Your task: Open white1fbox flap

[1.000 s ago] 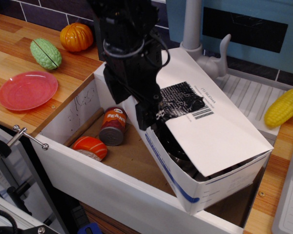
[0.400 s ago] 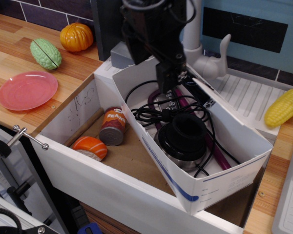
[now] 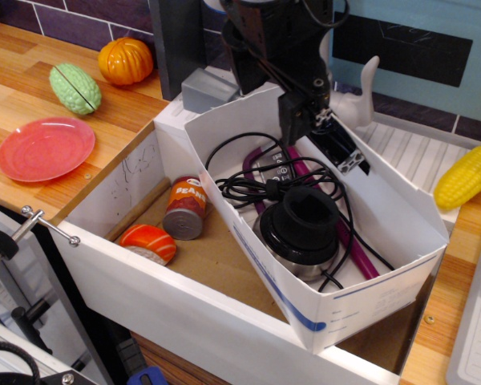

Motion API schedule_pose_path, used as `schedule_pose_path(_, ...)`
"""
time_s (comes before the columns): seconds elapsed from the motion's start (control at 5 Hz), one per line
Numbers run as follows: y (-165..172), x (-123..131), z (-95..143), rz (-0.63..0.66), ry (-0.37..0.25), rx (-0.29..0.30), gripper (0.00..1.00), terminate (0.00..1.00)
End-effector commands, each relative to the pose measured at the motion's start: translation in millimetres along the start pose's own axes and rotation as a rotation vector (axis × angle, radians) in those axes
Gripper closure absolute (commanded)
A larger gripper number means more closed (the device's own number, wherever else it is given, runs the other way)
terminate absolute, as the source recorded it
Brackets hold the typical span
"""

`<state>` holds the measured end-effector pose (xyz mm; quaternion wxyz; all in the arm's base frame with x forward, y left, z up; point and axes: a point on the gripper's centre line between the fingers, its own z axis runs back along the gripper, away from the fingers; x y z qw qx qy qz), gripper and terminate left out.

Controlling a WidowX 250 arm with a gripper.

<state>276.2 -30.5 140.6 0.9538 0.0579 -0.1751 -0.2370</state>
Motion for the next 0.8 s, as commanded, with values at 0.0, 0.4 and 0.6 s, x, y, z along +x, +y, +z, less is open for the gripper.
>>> schedule_pose_path(0.0,11,42,-1,-0.014,-0.109,0.020,0.00,0.00)
schedule_pose_path(0.4,16,73,-6,0.006,-0.140,0.024,0.00,0.00)
schedule_pose_path(0.6,16,80,-4,0.030,-0.142,0.021,0.00,1.00)
